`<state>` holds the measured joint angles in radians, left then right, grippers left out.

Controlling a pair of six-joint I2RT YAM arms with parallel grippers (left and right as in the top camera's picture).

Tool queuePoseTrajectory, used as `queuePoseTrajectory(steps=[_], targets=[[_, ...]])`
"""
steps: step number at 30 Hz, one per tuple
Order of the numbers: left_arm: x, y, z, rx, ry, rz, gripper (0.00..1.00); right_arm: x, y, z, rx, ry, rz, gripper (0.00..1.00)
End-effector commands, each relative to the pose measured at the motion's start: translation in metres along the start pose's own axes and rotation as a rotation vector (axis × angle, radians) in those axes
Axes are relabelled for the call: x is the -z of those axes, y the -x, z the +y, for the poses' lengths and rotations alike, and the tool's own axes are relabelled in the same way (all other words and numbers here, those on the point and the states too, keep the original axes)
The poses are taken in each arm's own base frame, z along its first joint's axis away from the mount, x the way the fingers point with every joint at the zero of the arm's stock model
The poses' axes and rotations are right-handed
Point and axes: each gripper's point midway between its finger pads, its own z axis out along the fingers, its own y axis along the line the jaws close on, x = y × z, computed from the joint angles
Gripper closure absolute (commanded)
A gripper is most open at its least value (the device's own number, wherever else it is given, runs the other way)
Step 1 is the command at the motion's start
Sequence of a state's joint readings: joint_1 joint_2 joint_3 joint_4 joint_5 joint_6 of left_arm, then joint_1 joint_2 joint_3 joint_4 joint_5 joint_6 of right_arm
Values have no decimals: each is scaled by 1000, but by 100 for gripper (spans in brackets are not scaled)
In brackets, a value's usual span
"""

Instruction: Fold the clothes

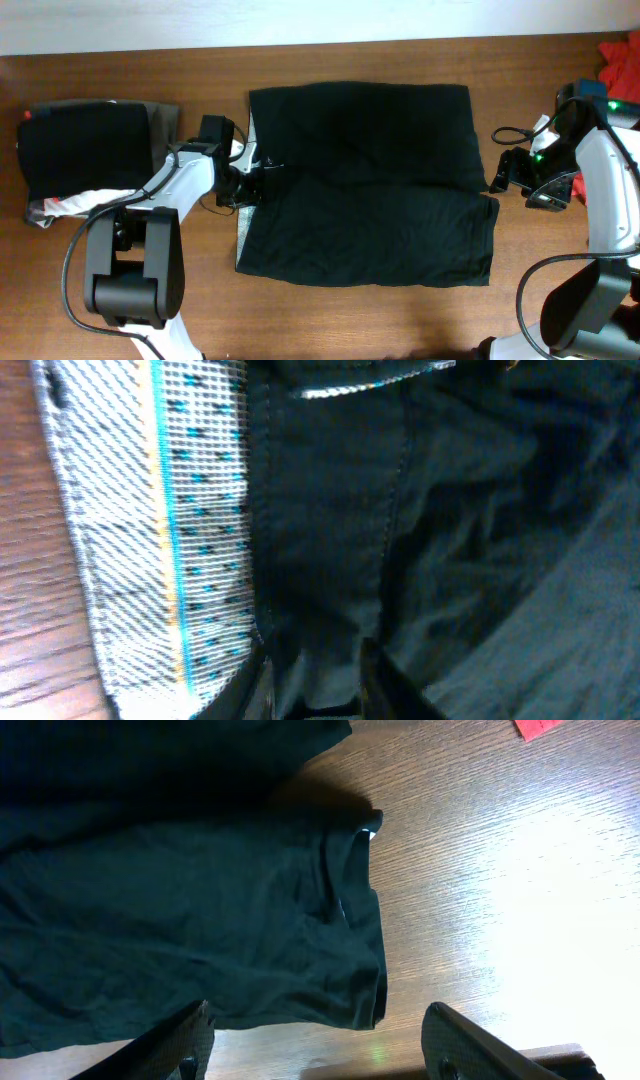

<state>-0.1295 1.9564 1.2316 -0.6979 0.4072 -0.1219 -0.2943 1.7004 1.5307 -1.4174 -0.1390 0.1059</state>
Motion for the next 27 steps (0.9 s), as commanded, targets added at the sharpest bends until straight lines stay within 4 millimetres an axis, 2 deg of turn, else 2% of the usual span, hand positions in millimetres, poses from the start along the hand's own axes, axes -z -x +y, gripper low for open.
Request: queuePoseTrajectory(steps=[1, 4, 10, 16, 25, 27], targets=[[-2, 1, -7, -7, -53, 8, 81, 4, 1, -4, -8, -12, -13, 29], [-2, 1, -9, -6, -60, 10, 86, 4, 1, -4, -8, -12, -13, 29], [-2, 1, -9, -6, -67, 10, 88, 4, 1, -4, -8, -12, -13, 29], [-3, 1, -3, -5, -32, 9, 78, 4, 1, -4, -8, -12, -13, 29], [-8, -5, 3, 4, -8, 28, 78, 4, 1, -4, -8, -12, -13, 29], [-9, -7, 4, 7, -7, 34, 73, 4, 1, -4, -8, -12, -13, 29]])
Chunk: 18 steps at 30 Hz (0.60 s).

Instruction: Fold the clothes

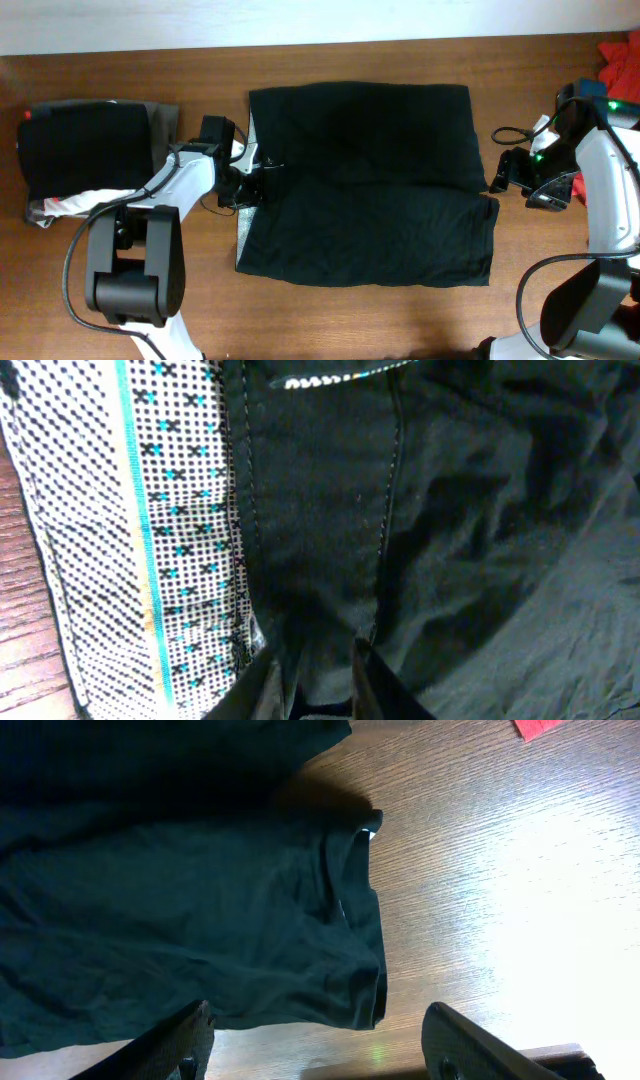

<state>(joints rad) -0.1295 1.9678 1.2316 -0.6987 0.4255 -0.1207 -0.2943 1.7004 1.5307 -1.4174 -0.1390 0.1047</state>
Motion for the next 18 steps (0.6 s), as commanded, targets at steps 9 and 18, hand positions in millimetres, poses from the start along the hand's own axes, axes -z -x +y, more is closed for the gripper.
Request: queuePoseTrajectory(steps=[9, 18], targets=[[-7, -10, 0, 10, -28, 34, 89, 4, 1, -4, -9, -12, -12, 29], [-1, -7, -4, 37, -103, 29, 100, 4, 0, -4, -9, -12, -11, 29]])
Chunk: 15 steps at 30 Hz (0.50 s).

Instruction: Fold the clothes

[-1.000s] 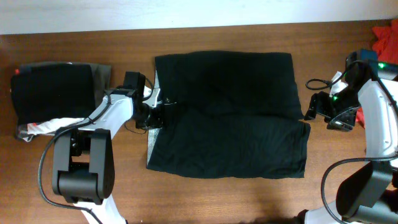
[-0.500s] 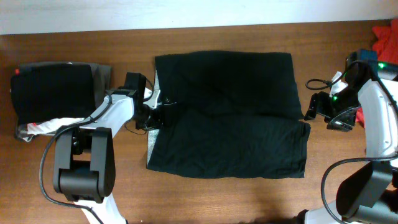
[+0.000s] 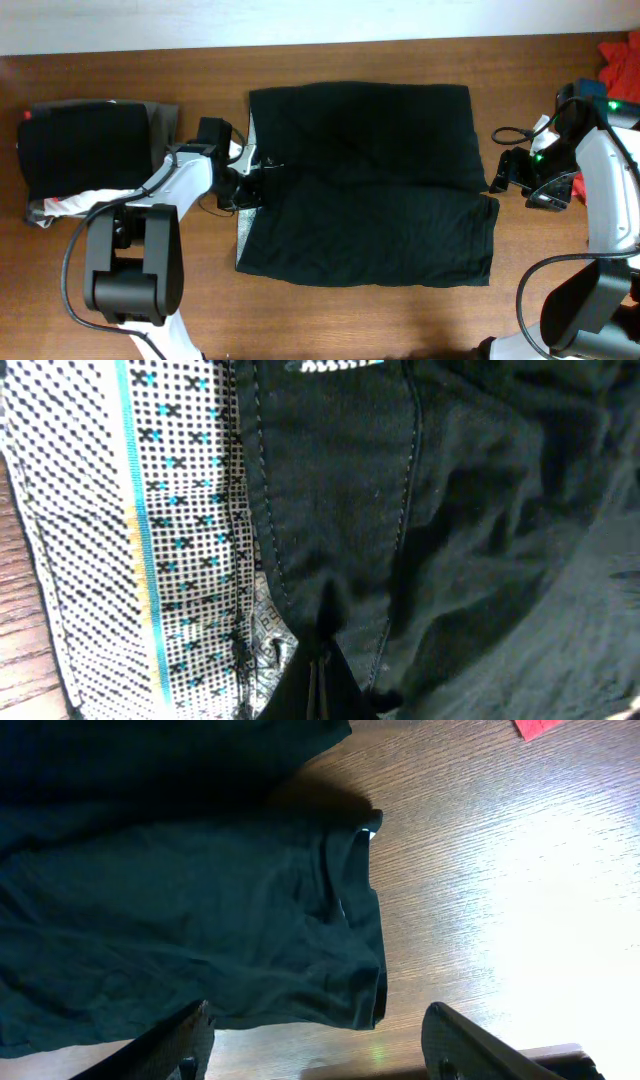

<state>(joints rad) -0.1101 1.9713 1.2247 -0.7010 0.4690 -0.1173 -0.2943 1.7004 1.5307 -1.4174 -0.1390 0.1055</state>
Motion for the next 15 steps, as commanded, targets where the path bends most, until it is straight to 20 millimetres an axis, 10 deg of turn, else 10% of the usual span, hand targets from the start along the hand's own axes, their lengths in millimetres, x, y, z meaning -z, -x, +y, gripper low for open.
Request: queuePoseTrajectory(steps=[1, 15], targets=[[-1, -6, -3, 24, -63, 25, 100, 4, 0, -4, -8, -12, -11, 29], [31, 5, 8, 62, -61, -49, 100, 4, 0, -4, -9, -14, -10, 29]])
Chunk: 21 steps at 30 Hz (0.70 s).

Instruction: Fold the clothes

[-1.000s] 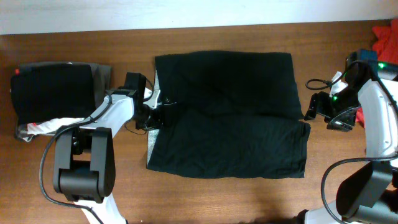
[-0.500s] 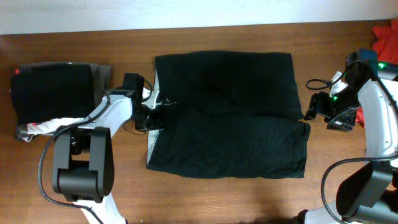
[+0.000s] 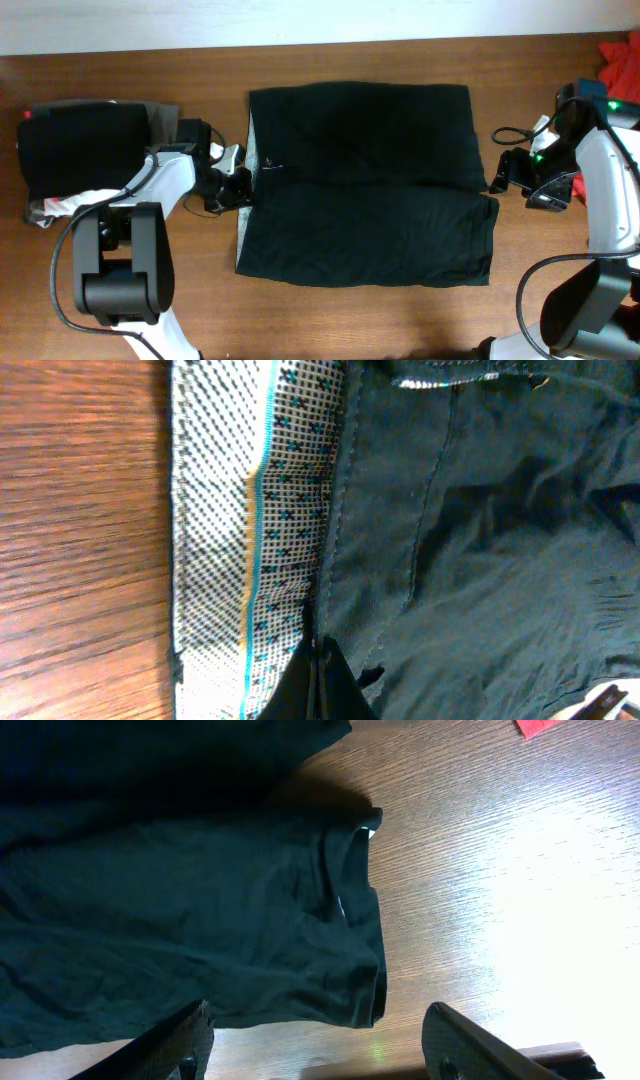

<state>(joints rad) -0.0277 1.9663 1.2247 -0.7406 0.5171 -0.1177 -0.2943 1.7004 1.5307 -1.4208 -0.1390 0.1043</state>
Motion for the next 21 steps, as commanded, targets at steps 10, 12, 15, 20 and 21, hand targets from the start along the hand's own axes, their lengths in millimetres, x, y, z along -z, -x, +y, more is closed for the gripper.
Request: queuePoseTrajectory(steps=[10, 12, 15, 20, 21], targets=[[21, 0, -4, -17, 33, -35, 100, 4, 1, -4, -9, -15, -13, 29], [21, -1, 2, -4, 64, -32, 100, 4, 1, -4, -9, -15, -13, 29], [22, -3, 11, 25, 116, -28, 100, 4, 1, -4, -9, -15, -12, 29], [24, -3, 24, 56, 193, -35, 100, 4, 1, -4, -9, -15, -12, 29], [24, -3, 25, 57, 201, -36, 100, 4, 1, -4, -9, -15, -12, 29]])
